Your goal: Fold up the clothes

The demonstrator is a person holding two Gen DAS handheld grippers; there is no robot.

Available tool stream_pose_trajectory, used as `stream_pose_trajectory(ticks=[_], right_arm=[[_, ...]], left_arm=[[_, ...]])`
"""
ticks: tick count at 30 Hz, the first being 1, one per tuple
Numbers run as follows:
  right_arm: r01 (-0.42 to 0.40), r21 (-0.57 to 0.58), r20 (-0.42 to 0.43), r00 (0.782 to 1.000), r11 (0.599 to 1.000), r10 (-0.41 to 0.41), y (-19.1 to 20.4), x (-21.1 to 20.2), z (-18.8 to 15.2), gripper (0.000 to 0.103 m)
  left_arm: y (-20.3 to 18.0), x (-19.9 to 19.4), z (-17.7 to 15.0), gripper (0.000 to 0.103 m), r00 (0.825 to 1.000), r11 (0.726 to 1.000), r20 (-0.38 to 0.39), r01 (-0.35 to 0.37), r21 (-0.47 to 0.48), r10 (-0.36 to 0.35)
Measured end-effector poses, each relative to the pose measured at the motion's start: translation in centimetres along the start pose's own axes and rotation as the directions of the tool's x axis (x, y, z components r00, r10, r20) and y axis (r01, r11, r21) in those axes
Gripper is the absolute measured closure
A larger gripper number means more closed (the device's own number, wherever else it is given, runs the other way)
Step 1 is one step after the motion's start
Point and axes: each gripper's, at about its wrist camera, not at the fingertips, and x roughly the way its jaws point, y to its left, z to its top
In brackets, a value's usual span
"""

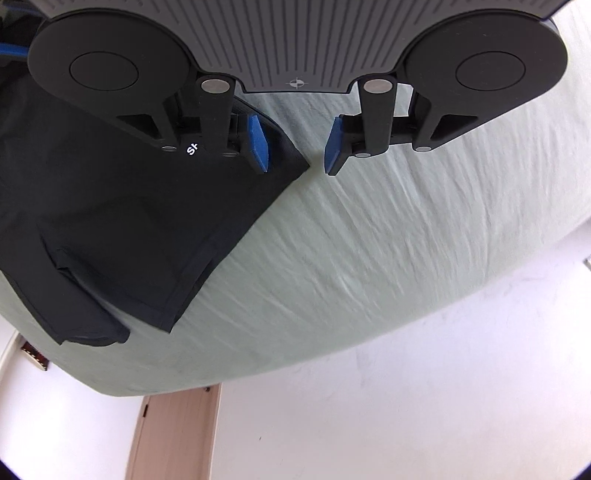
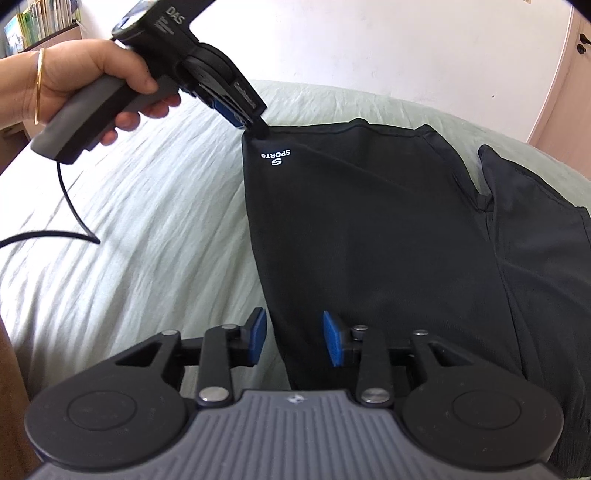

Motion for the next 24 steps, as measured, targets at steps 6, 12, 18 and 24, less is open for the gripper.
stream_pose_trajectory(ticks=[6,12,18,24], right_arm=[[-0.014,0.008,-0.004,1.0,1.0,0.014,-0.6,0.6,0.4,0.099],[-0.031,0.011,-0.015,0.999,0.999,0.031,-1.2,1.2,0.3,0.096],[-0.064,0.063,0.043,0.997,0.996,0.061,-3.1,-2.0,0.6,0.067],[-0.033,0.195,0.095,0.995,0.98,0.015,-10.3,-8.1,-2.0,0.059]], left_arm=[[0.5,-0.3,-0.6,0.099,1.0,0.998,-0.013,-0.013,-0.06,0.012],[1.3,-0.7,-1.8,0.096,1.0,0.997,0.008,-0.021,-0.071,0.021],[1.1,-2.9,-1.6,0.071,0.997,0.994,0.014,-0.079,-0.074,0.08],[-1.3,-7.1,-2.8,0.069,1.0,1.0,-0.009,0.004,-0.016,-0.004]])
